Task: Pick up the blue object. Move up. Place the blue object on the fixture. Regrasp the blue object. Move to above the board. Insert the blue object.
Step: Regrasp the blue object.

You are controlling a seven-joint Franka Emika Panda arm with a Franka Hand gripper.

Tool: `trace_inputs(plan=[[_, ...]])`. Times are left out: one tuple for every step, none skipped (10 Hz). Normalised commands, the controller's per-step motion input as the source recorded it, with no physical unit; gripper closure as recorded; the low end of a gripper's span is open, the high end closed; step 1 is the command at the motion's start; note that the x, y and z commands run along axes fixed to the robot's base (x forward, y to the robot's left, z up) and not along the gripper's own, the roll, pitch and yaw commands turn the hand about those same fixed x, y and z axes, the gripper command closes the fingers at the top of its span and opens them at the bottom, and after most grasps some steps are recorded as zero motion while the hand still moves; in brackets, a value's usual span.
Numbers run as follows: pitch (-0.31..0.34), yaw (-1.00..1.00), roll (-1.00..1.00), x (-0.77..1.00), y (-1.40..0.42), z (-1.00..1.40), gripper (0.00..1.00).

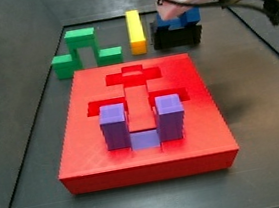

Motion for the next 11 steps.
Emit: trace_inputs(plan=[[0.454, -0.07, 0.52, 0.35, -0.07, 0.00, 0.00], [0.709, -0.17, 0.60, 0.41, 0.00, -0.01, 0.00], [0.737, -0.20, 0.61, 0.34, 0.00, -0.03, 0.00], [0.469, -0.05, 0.35, 0.20, -0.03, 0.00, 0.00], [0.120, 0.00, 0.07, 0.09, -0.07, 0.00, 0.00], [0.094, 0.00, 0.00, 0.47, -0.01, -0.04, 0.00], [0.091, 0.00, -0.09, 0.69, 0.00, -0.09, 0.00], [0.169, 0.00, 0.00, 0.45, 0.00, -0.13, 0.00], [0.183, 0.00, 0.04, 0.34, 0.00, -0.19, 0.00], [0.083, 0.00, 0.00, 0.32, 0.03, -0.25, 0.00], [0.089, 0.00, -0.19, 0.38, 0.14, -0.27, 0.00]])
